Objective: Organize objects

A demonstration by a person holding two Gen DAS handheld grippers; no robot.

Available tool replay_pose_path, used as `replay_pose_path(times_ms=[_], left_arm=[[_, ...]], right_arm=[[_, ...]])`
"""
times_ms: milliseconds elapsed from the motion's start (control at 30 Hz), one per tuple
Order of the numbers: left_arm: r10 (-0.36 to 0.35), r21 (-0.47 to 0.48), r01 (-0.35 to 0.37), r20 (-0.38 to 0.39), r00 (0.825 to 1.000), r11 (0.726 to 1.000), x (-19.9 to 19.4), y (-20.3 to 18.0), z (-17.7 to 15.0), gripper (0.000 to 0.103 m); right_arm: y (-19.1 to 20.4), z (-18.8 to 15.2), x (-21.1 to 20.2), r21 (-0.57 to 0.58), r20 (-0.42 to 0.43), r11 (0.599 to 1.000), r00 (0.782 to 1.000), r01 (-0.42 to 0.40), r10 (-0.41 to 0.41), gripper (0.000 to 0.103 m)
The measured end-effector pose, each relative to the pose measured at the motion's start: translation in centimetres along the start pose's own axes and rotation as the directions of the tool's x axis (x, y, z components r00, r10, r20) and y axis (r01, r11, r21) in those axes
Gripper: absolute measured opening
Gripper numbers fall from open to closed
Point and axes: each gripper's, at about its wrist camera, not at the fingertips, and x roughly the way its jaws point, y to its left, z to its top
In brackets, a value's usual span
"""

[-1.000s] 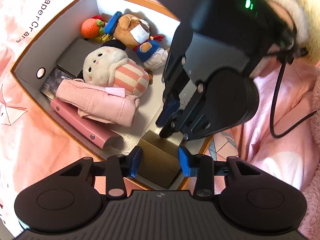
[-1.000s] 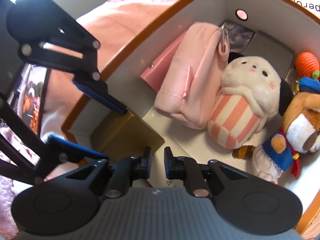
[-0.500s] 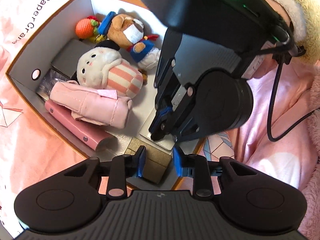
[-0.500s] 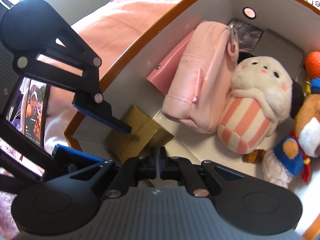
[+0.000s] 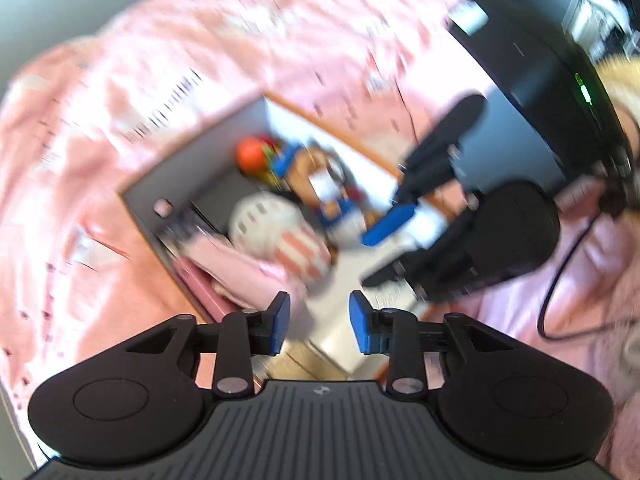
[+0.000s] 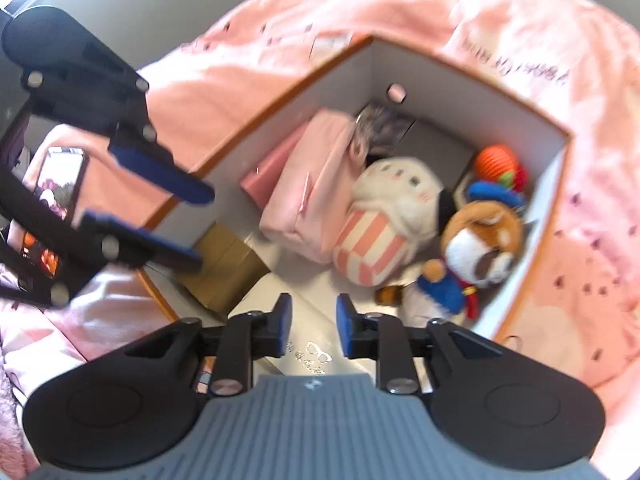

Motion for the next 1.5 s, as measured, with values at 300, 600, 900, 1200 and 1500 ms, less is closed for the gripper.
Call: replay_pose_path(times_ms=[300, 600, 900, 1200, 1500], left_arm=[[0.235, -0.191, -0.193, 0.231, 0.944, 0.963, -5.8, -1.5, 0.5, 0.078], [0.405, -0.494, -0.186, 0.384, 0.830, 0.849, -10.1, -3.3, -3.2, 0.090], [0.554, -0.613, -0.282, 0.311, 0.773, 0.738, -7.2, -5.8, -6.9, 0.093], [0.501, -0.637, -0.295, 0.169, 0.849, 0.713, -3.8, -6.2, -8.8, 0.090], [0.446, -0.617, -0.296, 0.100, 0.889, 0.729, -0.8, -5.9, -8.7, 0.084]], right_arm=[[0.0, -0.6, -6.4, 0.160, 0.248, 0.986, 0.965, 0.050, -0.089, 0.061], [4.0, -4.3, -11.2, 0.310, 0.488, 0.931, 0.809, 0.192, -0.329, 0.077], [6.6, -8.6, -10.7, 0.390, 0.463, 0.865, 0.745, 0.315, -0.480, 0.096], [5.8, -10.2, -7.9, 0.428, 0.369, 0.844, 0.790, 0.324, -0.490, 0.096], [4.1, -10.5, -5.9, 0.452, 0.325, 0.833, 0.811, 0.318, -0.486, 0.096]])
